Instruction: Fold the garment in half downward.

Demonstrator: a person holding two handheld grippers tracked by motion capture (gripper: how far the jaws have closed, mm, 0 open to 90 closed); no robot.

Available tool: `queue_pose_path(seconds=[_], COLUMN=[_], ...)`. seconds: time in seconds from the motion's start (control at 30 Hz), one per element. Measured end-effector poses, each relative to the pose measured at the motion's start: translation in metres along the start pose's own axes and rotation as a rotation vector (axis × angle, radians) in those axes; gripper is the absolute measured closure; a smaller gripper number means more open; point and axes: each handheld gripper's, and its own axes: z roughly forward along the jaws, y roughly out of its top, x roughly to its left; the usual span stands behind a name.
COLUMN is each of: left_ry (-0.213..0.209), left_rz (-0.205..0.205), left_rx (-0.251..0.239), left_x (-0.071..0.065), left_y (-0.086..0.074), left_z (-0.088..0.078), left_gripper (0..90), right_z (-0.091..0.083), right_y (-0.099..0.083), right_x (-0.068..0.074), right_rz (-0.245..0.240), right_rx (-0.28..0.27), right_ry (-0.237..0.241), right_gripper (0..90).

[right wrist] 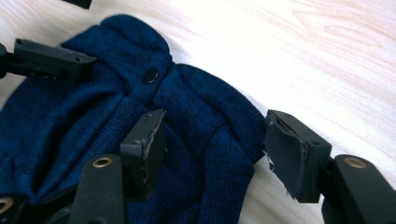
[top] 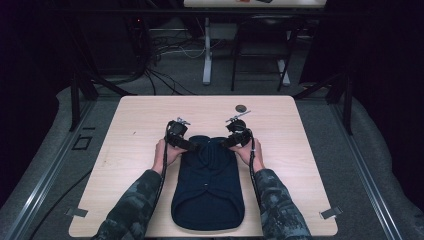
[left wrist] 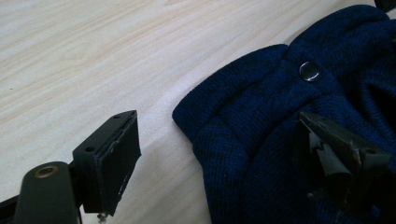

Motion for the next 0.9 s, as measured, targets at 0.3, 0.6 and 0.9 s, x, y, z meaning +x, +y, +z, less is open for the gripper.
queue_pose_path(seconds=[0.3, 0.6, 0.9], left_ry=[0.005, -0.01, -0.031], left_rz=[0.012, 0.013, -0.02], left_rx=[0.021, 0.03, 0.032], left_x=[-0.0032, -0.0057, -0.0077], left_y=[0.0006, -0.0004, -0.0024], left_z=[0.0049, 0.0067, 0.0075], left_gripper=[24.1, 36.1, 45.7], right_z=[0.0054, 0.0103, 0.0109], right_y=[-0.0006, -0.0034, -0.004], right_x=[-0.0002, -0.002, 0.0016], right_rz=[-0.002, -0.003, -0.024], right_rx=[0.024, 0.065, 0.086], right_ry=[-0.008, 0.002, -0.023], right_gripper=[42.7, 49.1, 60.2])
